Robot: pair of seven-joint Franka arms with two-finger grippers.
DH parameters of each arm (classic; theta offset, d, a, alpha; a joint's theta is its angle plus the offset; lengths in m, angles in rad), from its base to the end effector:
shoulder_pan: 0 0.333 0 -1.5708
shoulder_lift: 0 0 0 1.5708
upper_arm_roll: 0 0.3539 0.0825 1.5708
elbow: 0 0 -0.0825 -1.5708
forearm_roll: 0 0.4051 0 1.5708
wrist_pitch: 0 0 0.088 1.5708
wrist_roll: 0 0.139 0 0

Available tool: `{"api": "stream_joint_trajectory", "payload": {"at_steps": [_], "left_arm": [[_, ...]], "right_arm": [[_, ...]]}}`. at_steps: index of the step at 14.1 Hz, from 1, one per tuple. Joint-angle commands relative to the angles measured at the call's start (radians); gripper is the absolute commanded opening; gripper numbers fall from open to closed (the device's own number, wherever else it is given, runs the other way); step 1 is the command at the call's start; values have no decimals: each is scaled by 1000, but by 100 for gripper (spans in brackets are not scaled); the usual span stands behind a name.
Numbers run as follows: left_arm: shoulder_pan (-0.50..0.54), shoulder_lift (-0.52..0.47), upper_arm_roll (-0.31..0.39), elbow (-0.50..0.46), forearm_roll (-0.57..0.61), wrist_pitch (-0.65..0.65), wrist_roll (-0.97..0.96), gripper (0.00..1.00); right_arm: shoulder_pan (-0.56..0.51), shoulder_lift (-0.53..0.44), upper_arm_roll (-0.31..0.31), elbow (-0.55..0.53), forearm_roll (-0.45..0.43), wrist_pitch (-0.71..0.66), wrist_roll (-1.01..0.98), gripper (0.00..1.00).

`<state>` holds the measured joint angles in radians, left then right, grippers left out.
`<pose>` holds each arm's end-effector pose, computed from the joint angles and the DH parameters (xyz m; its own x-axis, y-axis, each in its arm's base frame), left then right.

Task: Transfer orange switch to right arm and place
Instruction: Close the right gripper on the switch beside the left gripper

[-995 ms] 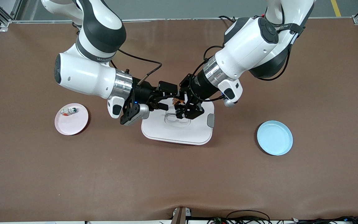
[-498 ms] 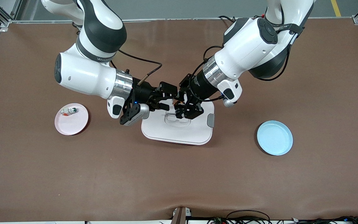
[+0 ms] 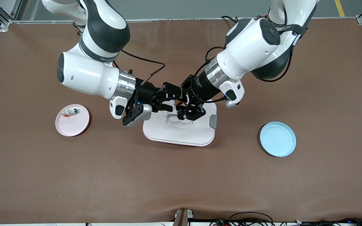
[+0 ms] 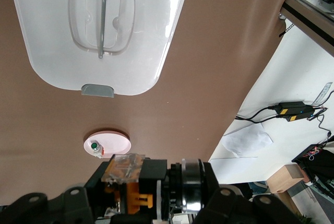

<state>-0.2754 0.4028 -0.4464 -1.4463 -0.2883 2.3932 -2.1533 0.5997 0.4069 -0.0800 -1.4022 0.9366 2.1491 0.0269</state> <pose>0.6095 -0.4666 0.5481 -0.0208 0.7808 -0.6245 0.9755 0.1528 0.1585 0.6303 0.4371 0.5343 0.9924 0.0528 0.1114 0.1196 -0.6302 -0.7671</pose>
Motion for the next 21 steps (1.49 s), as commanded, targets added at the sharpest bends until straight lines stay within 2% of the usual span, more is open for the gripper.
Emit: {"api": "stream_joint_trajectory", "payload": {"at_steps": [1,3,10,12,15,16,17,18,19,21], "left_arm": [[-11,5,6,9,3,17,-3,40],[-11,5,6,9,3,17,-3,40],[-11,5,6,7,3,17,0,40],[-11,5,6,9,3,17,0,40],[-11,5,6,7,6,17,0,40],[-11,5,6,9,15,17,-3,40],[-11,5,6,7,17,17,-3,40],[-11,5,6,7,17,17,-2,40],[-11,5,6,7,17,17,-2,40],[-11,5,6,7,18,17,1,40]], "right_arm": [[18,21,-10,25,-16,12,4,77],[18,21,-12,25,-16,12,2,69],[18,20,-10,25,-15,11,5,66],[18,20,-10,26,-16,11,5,61],[18,18,-12,26,-16,11,5,49],[18,18,-12,26,-16,11,2,42],[18,18,-12,26,-21,11,-1,29],[18,19,-12,26,-31,11,-13,11],[18,20,-11,26,-30,11,-16,0],[18,20,-10,26,-30,11,-15,0]]}}
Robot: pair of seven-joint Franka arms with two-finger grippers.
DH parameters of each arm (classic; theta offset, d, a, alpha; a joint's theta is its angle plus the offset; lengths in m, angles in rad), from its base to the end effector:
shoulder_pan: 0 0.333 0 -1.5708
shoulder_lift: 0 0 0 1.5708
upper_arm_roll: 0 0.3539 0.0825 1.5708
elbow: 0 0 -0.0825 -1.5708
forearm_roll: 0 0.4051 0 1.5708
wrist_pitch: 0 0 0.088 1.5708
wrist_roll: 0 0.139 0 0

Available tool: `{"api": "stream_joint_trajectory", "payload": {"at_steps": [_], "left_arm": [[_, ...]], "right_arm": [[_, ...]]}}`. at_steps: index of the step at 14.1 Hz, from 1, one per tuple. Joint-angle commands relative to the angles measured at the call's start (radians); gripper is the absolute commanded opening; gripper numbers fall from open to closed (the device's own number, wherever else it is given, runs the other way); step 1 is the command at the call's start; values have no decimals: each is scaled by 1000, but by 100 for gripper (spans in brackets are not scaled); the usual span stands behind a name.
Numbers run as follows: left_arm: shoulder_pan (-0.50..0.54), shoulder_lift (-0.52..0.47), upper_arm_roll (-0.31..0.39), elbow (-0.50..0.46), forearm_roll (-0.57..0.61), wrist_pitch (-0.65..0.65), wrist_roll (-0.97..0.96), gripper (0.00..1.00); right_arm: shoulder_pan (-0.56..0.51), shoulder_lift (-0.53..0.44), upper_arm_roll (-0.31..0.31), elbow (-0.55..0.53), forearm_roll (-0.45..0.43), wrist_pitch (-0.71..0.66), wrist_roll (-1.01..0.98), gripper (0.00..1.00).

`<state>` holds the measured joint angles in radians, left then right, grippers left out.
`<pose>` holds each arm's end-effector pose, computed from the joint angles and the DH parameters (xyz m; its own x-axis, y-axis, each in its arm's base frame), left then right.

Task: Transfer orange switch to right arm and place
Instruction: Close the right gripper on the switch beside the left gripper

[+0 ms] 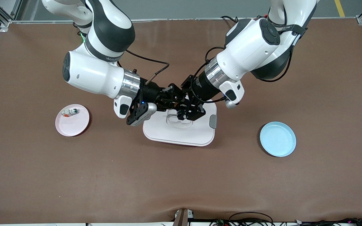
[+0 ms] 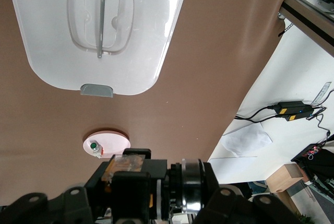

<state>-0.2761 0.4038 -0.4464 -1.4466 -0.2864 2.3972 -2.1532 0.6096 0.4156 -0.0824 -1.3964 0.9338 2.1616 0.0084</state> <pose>0.6098 -0.4670 0.5477 -0.0193 0.7806 -0.6247 0.9749 0.1533 0.1615 0.6304 0.4426 0.5316 0.9891 0.0639 0.1329 0.1431 -0.6318 -0.7618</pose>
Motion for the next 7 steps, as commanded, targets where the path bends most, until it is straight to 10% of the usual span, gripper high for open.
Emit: {"api": "stream_joint_trajectory", "payload": {"at_steps": [1,5,7], "left_arm": [[-11,6,6,8,21,13,3,40],[-11,7,3,8,59,13,-5,50],[-11,7,3,9,59,13,4,87]], "right_arm": [[7,11,-8,20,-29,-3,1,0],[-2,11,-8,19,-32,-2,-123,0],[-7,11,-10,19,-32,-2,-146,0]]}}
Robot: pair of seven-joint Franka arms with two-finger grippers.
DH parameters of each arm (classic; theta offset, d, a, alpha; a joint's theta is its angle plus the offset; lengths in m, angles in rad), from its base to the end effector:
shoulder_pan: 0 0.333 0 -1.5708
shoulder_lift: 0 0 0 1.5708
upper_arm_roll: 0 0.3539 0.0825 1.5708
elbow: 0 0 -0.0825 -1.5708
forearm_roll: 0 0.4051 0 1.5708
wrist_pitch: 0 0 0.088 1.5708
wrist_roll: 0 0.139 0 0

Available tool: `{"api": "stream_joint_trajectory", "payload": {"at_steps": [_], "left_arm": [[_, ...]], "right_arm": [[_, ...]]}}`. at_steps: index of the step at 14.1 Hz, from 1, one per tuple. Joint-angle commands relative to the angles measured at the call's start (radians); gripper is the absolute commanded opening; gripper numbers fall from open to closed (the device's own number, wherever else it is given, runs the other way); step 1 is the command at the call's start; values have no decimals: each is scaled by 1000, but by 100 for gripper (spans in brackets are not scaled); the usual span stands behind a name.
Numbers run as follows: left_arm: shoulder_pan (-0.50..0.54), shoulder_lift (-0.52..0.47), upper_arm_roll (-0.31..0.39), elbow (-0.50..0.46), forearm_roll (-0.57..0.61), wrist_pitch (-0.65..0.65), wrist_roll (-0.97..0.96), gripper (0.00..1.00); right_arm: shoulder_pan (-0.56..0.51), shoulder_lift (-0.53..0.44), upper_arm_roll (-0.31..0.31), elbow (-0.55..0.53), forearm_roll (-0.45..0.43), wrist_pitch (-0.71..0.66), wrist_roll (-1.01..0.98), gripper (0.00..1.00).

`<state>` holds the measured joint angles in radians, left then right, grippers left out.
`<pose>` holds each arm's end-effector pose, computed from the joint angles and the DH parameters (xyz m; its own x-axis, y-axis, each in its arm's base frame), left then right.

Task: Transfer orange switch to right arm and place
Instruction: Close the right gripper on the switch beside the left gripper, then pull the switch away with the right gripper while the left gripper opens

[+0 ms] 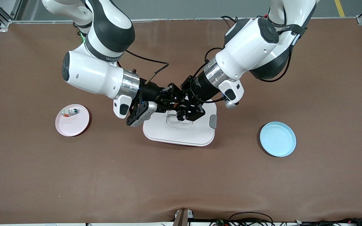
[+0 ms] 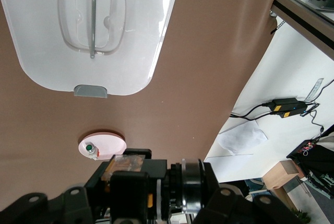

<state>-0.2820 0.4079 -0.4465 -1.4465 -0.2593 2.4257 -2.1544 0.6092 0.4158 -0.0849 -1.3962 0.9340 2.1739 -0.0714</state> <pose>0.6109 -0.4701 0.5484 0.0016 0.7839 -0.6209 0.9687 0.1528 0.1954 0.6331 0.4404 0.5325 0.9742 0.1020 0.2013 0.2201 -0.6265 -0.7477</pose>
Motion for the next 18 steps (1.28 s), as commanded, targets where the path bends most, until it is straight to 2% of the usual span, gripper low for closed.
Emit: {"api": "stream_joint_trajectory", "payload": {"at_steps": [1,4,9,12,16,18], "left_arm": [[-5,8,3,9,32,-16,5,100],[-5,6,3,11,32,-16,2,100],[4,6,5,6,31,-16,2,100],[12,8,8,2,32,-17,4,100],[21,22,29,-21,61,-19,7,100],[56,15,29,-57,64,-25,19,100]], "right_arm": [[-8,12,-7,19,-34,-14,-68,0],[-11,12,-7,17,-34,-16,-99,0],[-74,12,-10,-6,-59,-31,-298,0],[-127,15,-10,-12,-206,-101,-427,0],[-218,18,-12,-36,-341,-221,-652,0],[-246,17,-12,-73,-415,-230,-733,0]]}}
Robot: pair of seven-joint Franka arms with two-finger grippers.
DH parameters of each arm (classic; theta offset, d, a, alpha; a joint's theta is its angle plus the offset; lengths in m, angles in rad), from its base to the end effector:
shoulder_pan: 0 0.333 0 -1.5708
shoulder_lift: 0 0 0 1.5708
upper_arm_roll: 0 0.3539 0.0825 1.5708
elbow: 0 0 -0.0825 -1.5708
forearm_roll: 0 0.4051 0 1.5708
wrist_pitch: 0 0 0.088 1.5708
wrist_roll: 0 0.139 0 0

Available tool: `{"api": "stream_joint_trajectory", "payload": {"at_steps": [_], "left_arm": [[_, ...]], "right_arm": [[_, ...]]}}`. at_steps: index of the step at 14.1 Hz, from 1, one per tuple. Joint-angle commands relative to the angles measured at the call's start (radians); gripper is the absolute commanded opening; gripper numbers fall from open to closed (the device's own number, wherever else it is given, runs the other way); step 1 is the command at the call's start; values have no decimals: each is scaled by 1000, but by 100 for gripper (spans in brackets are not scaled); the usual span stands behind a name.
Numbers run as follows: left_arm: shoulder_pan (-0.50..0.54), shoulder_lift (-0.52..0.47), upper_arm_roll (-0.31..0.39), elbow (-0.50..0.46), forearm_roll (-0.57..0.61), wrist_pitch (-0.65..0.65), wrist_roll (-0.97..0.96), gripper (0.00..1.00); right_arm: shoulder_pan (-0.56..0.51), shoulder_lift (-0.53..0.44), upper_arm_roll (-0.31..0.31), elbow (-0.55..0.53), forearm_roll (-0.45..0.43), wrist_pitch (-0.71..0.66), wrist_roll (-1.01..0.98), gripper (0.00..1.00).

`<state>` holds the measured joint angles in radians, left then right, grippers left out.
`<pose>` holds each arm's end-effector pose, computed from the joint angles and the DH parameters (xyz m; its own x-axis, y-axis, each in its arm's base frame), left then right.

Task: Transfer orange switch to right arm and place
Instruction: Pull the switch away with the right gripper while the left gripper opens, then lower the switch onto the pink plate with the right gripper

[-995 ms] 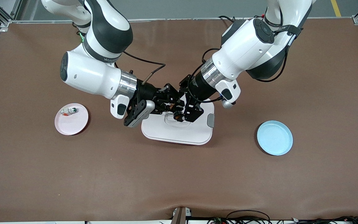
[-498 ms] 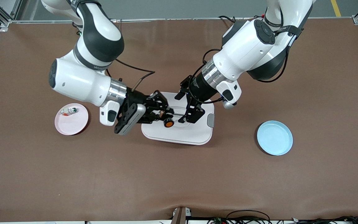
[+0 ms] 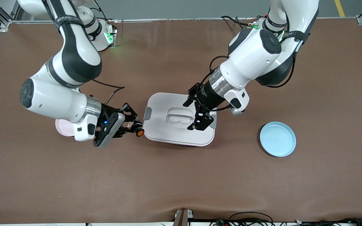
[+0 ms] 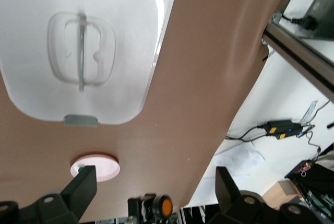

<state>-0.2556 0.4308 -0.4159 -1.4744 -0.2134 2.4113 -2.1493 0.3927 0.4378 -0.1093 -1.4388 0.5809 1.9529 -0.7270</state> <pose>0.6348 -0.4393 0.5106 -0.0323 0.8290 -0.5583 0.9681 0.1648 0.1888 0.6901 0.2699 0.4575 0.6830 0.6443 0.3441 0.7303 -0.5912 -0.3423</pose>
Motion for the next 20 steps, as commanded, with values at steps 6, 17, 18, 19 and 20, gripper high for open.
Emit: {"api": "stream_joint_trajectory", "payload": {"at_steps": [6,17,18,19,20], "left_arm": [[102,-6,3,-47,34,-34,11,100],[282,-81,3,-267,100,-37,25,100],[297,-84,3,-280,100,-37,61,100],[308,-96,3,-300,100,-37,116,100],[318,-112,3,-326,100,-37,182,100]], "right_arm": [[-46,-30,11,-55,-380,-95,-207,0],[-116,-160,10,-355,-518,47,-508,0],[-120,-177,10,-403,-529,85,-514,0],[-121,-192,10,-449,-553,119,-515,0],[-121,-203,10,-491,-585,151,-515,0]]}}
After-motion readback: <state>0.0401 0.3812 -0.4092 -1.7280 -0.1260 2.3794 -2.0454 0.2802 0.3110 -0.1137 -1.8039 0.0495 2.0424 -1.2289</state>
